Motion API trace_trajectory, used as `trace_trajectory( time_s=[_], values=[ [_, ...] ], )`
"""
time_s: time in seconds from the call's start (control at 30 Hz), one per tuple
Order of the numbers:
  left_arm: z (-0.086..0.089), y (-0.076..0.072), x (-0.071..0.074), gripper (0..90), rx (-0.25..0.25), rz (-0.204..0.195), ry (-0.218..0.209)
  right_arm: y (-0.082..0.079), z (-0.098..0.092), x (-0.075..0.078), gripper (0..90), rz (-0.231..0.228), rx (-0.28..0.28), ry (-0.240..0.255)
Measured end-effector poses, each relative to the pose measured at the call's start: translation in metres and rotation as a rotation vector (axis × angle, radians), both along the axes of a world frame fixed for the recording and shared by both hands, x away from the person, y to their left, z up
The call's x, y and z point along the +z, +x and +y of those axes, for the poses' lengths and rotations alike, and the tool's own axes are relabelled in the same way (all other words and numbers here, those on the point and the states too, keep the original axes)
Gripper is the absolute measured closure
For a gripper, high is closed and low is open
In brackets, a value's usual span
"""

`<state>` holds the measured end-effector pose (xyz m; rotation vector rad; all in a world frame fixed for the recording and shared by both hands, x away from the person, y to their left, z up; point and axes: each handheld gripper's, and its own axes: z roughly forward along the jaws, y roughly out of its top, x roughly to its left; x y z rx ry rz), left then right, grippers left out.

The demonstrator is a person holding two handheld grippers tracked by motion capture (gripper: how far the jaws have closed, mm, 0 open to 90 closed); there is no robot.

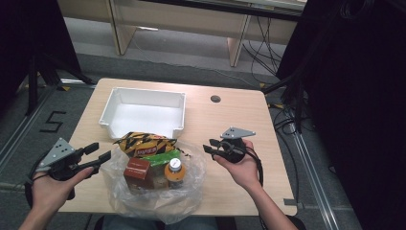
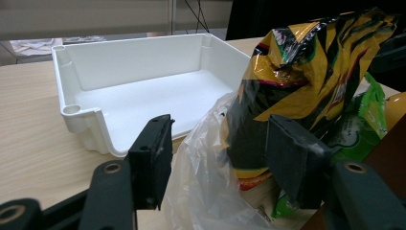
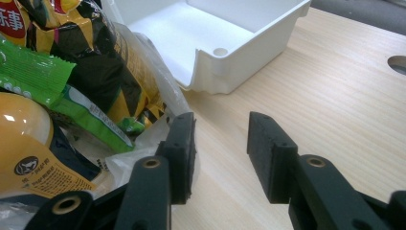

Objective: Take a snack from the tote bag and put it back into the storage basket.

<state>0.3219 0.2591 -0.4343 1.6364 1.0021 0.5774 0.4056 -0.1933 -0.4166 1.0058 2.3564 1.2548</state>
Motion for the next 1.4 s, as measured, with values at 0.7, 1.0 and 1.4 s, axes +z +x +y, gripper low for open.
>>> trace_trajectory(
  time_s=[0.7,1.0,1.4],
  values=[
    [-0.017,-0.001,0.015,42.8,-0.084,-0.072,-0.006,0.001,0.001,-0.004,59.1,0.007,0.005,-0.015],
    [-0.026,0.011,0.03,42.8,-0.133,-0.11,0.003,0.001,0.003,-0.005,58.4,0.007,-0.011,-0.009],
    [-0.036,0.022,0.033,46.2,-0.162,-0.114,0.02,0.002,0.001,-0.004,57.8,0.0,-0.004,-0.023]
  ],
)
